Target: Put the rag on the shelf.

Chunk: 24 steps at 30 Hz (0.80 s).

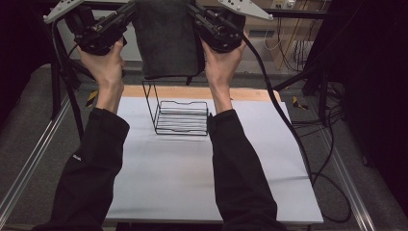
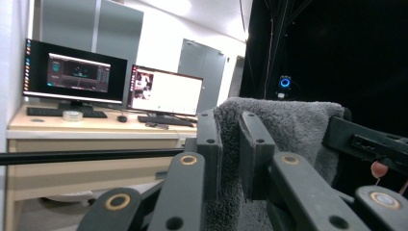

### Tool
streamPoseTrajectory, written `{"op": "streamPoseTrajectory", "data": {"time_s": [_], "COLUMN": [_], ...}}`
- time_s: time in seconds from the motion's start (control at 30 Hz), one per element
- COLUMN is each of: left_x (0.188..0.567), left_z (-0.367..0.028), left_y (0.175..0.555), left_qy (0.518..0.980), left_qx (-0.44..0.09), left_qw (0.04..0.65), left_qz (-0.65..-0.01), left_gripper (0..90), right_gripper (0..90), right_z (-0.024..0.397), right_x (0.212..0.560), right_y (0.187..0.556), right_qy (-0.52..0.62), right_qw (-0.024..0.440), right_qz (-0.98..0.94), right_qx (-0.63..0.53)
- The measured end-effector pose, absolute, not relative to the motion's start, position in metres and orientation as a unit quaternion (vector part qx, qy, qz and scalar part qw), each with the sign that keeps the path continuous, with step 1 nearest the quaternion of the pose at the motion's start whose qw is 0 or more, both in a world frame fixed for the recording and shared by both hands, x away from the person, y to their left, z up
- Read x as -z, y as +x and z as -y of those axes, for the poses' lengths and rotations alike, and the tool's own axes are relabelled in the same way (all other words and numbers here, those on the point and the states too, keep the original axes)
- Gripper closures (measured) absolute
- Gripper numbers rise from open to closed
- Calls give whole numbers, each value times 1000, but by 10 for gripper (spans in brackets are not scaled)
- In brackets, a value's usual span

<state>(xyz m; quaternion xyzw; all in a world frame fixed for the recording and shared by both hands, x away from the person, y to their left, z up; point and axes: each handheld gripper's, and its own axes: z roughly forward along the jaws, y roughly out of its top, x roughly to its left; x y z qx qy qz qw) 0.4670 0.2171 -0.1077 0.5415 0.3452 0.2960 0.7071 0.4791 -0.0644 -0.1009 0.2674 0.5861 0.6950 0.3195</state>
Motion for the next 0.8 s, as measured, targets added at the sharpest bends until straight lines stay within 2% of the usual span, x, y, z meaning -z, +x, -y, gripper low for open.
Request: {"op": "streamPoseTrajectory", "data": {"time_s": [0.37,0.8], "left_x": [113,128], "left_z": [-214,-206], "left_y": [496,505], "left_qy": [553,588], "left_qx": [-292,-300], "left_qw": [693,662], "left_qz": [-358,-355], "left_gripper": [802,802], "right_gripper": [809,808], "right_z": [65,72], "right_x": [107,131], "right_y": [502,514], "right_qy": [280,300], "right_qw": [317,303], "right_qz": [-593,-601], "right_qx": [-686,-677]}}
